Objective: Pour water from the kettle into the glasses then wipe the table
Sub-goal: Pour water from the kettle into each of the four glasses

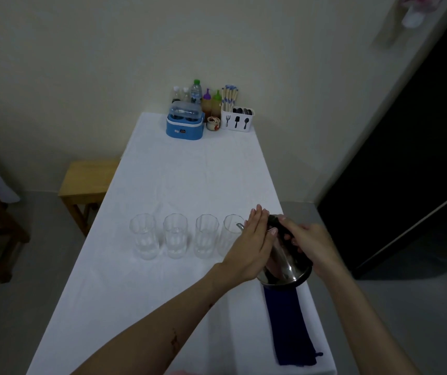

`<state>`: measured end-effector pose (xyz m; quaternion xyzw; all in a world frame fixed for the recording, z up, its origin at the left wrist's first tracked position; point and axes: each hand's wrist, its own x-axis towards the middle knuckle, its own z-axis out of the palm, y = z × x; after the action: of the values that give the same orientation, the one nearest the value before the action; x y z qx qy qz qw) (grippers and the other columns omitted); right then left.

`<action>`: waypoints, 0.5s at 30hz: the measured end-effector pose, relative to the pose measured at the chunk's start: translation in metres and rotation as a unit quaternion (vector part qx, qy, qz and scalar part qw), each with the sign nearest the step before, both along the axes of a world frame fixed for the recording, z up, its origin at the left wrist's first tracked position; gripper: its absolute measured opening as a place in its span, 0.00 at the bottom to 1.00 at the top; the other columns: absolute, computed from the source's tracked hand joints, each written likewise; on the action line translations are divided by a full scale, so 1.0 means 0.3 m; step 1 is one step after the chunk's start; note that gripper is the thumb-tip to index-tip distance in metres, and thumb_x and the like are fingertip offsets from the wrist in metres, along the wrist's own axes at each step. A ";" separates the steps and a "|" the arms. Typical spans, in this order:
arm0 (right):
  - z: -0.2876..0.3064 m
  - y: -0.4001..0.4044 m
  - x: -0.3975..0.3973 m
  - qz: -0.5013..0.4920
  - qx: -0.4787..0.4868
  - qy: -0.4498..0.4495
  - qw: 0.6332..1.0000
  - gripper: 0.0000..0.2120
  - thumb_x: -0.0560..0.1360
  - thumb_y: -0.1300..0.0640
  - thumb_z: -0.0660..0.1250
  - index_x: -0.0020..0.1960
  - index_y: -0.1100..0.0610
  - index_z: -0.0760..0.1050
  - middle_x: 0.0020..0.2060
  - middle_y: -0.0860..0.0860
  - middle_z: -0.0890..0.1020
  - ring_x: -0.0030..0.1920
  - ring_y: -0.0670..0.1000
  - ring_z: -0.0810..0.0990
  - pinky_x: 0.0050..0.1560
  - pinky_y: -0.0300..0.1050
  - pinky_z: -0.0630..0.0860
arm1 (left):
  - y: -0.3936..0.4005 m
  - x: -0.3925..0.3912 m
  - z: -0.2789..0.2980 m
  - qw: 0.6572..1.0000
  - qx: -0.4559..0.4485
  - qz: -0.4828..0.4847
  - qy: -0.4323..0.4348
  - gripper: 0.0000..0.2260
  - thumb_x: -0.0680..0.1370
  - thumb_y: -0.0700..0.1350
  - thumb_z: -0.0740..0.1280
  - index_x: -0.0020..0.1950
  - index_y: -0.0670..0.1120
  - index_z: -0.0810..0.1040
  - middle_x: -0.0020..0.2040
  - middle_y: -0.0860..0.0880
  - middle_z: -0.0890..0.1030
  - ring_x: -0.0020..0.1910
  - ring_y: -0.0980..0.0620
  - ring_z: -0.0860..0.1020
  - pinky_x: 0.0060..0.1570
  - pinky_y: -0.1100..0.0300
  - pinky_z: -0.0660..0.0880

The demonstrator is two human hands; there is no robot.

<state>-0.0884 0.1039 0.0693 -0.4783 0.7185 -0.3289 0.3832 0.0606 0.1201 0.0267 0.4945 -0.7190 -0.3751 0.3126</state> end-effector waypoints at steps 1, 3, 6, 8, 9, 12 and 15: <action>0.001 -0.008 0.001 0.012 0.000 0.006 1.000 0.24 0.71 0.37 0.71 0.39 0.59 0.85 0.37 0.55 0.86 0.38 0.53 0.83 0.40 0.45 0.75 | 0.000 0.003 -0.005 1.000 0.003 0.004 0.001 0.25 0.84 0.52 0.47 0.79 0.44 0.46 0.80 0.48 0.43 0.78 0.55 0.40 0.75 0.60 0.40; 0.008 -0.022 0.006 0.030 0.001 0.024 0.999 0.25 0.72 0.37 0.70 0.38 0.60 0.85 0.36 0.56 0.86 0.34 0.51 0.80 0.39 0.44 0.74 | 0.000 0.013 -0.014 1.000 0.003 0.006 0.001 0.25 0.84 0.51 0.47 0.79 0.44 0.45 0.79 0.49 0.42 0.78 0.55 0.40 0.74 0.61 0.39; 0.021 -0.037 0.013 0.047 -0.001 0.045 0.998 0.25 0.72 0.37 0.70 0.37 0.60 0.85 0.37 0.58 0.87 0.33 0.50 0.80 0.39 0.44 0.74 | -0.002 0.023 -0.019 1.000 0.002 0.007 0.001 0.25 0.84 0.52 0.47 0.79 0.45 0.44 0.79 0.50 0.41 0.77 0.56 0.39 0.76 0.58 0.40; 0.038 -0.042 0.015 0.057 -0.006 0.056 0.997 0.25 0.72 0.37 0.70 0.37 0.59 0.85 0.37 0.57 0.87 0.34 0.50 0.80 0.40 0.45 0.75 | 0.001 0.020 -0.012 1.000 0.003 0.012 0.010 0.26 0.84 0.52 0.46 0.79 0.45 0.43 0.79 0.50 0.40 0.77 0.57 0.39 0.75 0.60 0.40; 0.049 -0.045 0.015 0.060 -0.010 0.063 0.996 0.25 0.72 0.37 0.70 0.37 0.59 0.85 0.37 0.57 0.87 0.34 0.50 0.80 0.40 0.45 0.75 | 0.002 0.017 -0.006 1.000 0.003 0.015 0.015 0.26 0.84 0.52 0.46 0.79 0.45 0.43 0.79 0.50 0.40 0.77 0.57 0.39 0.74 0.62 0.39; 0.081 -0.054 0.010 0.069 -0.018 0.080 0.994 0.25 0.72 0.38 0.71 0.36 0.60 0.85 0.37 0.58 0.87 0.32 0.49 0.79 0.39 0.44 0.75 | 0.003 0.009 0.013 1.000 -0.005 0.021 0.023 0.25 0.84 0.51 0.47 0.79 0.44 0.42 0.79 0.50 0.40 0.77 0.58 0.38 0.72 0.66 0.38; 0.108 -0.062 0.004 0.077 -0.020 0.082 0.993 0.24 0.72 0.38 0.71 0.37 0.60 0.85 0.37 0.58 0.87 0.33 0.49 0.80 0.39 0.43 0.75 | 0.001 0.003 0.030 0.999 -0.018 0.021 0.024 0.25 0.85 0.50 0.47 0.78 0.44 0.42 0.79 0.50 0.40 0.77 0.58 0.38 0.70 0.69 0.37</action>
<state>-0.0872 0.0853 0.1018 -0.5653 0.7018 -0.2721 0.3374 0.0615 0.1203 0.0358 0.4947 -0.7075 -0.3672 0.3464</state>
